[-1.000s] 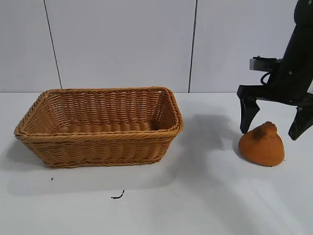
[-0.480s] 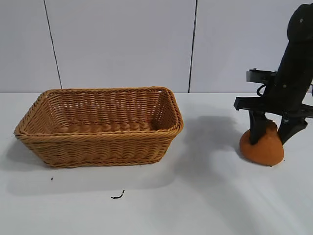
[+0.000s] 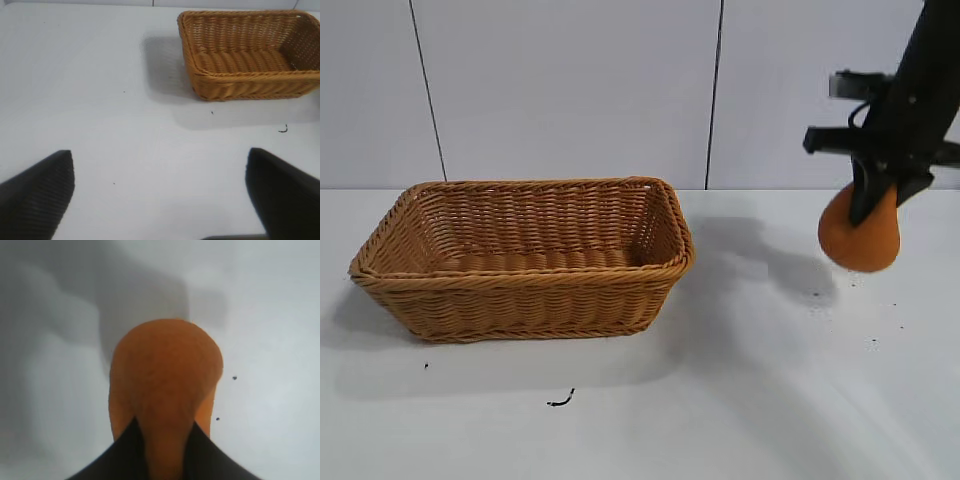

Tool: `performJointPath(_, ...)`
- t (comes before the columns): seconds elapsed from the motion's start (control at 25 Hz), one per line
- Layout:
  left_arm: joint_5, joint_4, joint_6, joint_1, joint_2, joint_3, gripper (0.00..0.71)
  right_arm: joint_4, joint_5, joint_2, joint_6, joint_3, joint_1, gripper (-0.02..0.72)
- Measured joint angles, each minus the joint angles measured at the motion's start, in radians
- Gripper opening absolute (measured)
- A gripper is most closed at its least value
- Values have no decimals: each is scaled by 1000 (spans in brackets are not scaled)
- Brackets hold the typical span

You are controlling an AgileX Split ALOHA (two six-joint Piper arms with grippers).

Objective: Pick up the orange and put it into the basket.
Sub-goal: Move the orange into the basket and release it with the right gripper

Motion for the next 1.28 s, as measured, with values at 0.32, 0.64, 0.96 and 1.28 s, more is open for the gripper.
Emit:
performJointPath(0.32,0,0,0,0,0,0,666,14,88,-4,29,-217,10,52)
performJointPath(0.64,0,0,0,0,0,0,666,14,95,-4,33,-248,144,52)
performJointPath(0.96,0,0,0,0,0,0,666,15,-10,-4,69,-248,379,52)
performJointPath(1.28,0,0,0,0,0,0,666,25,-178,83,105,-252,538,52)
